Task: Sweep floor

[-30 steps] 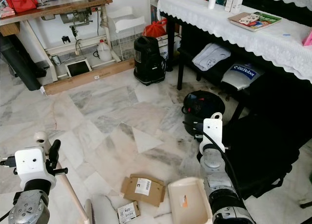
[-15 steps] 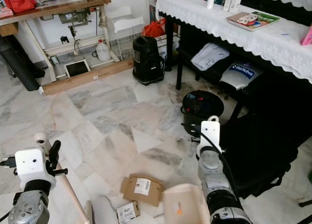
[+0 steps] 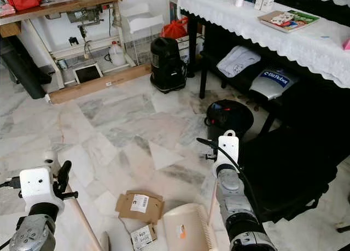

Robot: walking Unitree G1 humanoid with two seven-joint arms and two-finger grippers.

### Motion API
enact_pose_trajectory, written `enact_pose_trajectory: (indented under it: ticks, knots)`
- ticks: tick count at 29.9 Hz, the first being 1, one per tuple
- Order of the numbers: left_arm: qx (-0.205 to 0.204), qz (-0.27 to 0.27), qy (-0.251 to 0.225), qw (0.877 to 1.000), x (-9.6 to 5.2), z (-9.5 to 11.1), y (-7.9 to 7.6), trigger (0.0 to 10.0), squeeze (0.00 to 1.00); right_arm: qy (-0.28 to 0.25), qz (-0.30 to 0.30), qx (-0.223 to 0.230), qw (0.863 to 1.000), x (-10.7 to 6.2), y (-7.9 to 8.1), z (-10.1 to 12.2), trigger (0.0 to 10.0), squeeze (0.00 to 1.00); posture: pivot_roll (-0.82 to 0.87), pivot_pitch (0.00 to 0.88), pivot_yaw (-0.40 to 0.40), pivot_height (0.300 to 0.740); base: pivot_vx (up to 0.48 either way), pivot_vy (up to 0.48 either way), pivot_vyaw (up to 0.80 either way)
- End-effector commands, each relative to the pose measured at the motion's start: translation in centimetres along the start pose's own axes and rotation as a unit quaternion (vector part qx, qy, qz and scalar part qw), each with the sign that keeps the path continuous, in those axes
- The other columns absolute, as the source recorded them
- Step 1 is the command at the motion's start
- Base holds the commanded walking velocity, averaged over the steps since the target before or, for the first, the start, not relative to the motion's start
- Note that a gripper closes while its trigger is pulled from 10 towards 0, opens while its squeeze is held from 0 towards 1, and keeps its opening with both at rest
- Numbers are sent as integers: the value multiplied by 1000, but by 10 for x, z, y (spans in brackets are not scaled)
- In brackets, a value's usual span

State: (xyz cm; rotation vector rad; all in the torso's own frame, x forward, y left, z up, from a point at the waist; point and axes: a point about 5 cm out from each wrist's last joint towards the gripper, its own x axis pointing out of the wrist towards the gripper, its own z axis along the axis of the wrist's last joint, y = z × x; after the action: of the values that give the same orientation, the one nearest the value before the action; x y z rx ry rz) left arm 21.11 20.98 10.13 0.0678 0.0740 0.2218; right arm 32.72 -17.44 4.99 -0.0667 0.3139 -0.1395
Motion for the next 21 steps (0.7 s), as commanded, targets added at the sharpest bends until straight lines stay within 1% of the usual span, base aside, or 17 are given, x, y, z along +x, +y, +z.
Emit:
enact_pose_trajectory:
  ticks: [1, 5, 8, 11, 16, 21]
  knots:
    - [16, 2, 13, 1000, -1, -3, 5, 10000, 0, -13, 1, 0, 1000, 2, 3, 8, 10000, 0, -116, 87, 58, 740, 0, 0, 0]
    - [14, -3, 18, 1000, 0, -4, 4, 10000, 0, -11, -3, -3, 1000, 2, 1, 6, 10000, 0, -119, 86, 59, 740, 0, 0, 0]
    - [3, -9, 21, 1000, 0, -6, 3, 10000, 0, -17, 3, 4, 1000, 2, 2, 7, 10000, 0, -118, 85, 59, 740, 0, 0, 0]
    - [-1, -4, 17, 1000, 1, -7, 4, 10000, 0, -16, 7, 0, 1000, 2, 4, 7, 10000, 0, -121, 85, 59, 740, 0, 0, 0]
    - [-15, 24, -19, 999, 5, -3, 10, 10000, 0, -11, 10, -5, 1000, 1, 5, 2, 10000, 0, -121, 83, 60, 740, 0, 0, 0]
    - [-15, 33, -39, 999, 8, -2, 13, 10000, 0, -8, 18, -5, 1000, 1, 6, 1, 10000, 0, -125, 82, 62, 740, 0, 0, 0]
